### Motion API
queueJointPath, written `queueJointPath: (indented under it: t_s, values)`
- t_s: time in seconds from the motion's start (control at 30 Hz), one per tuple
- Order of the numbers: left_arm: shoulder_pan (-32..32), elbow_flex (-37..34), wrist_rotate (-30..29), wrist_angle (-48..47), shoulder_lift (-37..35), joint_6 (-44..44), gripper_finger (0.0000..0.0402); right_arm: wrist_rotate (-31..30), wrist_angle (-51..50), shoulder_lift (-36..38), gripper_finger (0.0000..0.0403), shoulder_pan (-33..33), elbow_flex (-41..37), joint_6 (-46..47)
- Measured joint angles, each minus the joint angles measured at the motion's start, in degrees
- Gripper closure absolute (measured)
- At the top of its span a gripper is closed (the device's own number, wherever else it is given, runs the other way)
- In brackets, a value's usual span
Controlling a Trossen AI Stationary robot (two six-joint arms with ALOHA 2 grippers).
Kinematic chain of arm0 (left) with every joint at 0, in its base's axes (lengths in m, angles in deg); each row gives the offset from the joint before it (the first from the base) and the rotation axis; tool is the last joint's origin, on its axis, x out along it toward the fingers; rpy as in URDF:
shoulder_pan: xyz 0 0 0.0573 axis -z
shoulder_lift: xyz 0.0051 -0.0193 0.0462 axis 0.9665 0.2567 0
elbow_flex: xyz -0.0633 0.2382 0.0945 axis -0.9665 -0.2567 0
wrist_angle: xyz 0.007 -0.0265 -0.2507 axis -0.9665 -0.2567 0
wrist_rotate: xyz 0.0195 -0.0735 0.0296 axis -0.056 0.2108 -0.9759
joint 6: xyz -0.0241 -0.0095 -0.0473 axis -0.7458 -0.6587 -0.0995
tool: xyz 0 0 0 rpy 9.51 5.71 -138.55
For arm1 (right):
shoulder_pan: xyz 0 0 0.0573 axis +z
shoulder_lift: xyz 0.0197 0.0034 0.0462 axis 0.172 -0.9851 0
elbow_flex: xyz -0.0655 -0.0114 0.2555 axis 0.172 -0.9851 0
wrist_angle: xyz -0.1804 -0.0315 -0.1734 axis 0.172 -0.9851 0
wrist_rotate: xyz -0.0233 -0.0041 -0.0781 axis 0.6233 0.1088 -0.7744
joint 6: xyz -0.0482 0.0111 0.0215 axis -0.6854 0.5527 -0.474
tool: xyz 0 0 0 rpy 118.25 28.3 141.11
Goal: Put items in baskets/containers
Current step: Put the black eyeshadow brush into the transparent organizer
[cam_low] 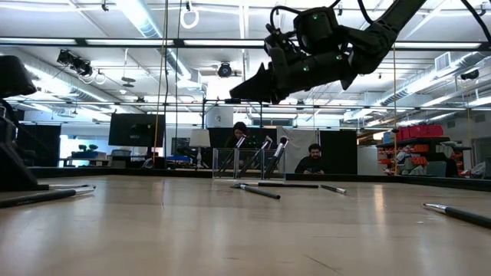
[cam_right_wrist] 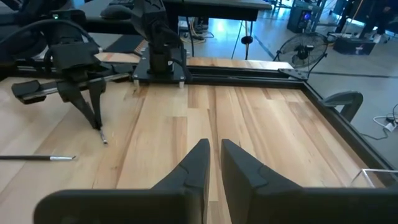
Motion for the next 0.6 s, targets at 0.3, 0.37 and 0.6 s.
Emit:
queueJointPath:
  t_s: [0.3,0.37,0.6]
  values:
    - [-10.20,-0.62,-10.17,4.59,-0.70,6.89,0.0392,0.02,-4.43,0.00,0.0362,0.53,0.00,0.88]
    - [-12.89,-0.51,-12.07,5.15,-1.91,9.28,0.0393,0.49,-5.38,-0.04,0.0362,0.97,0.00,0.86]
    - [-21.52,-0.45,-8.81,12.05,-7.62,24.39,0.0391,0.65,-4.09,-4.23,0.0362,2.63,-0.02,0.48]
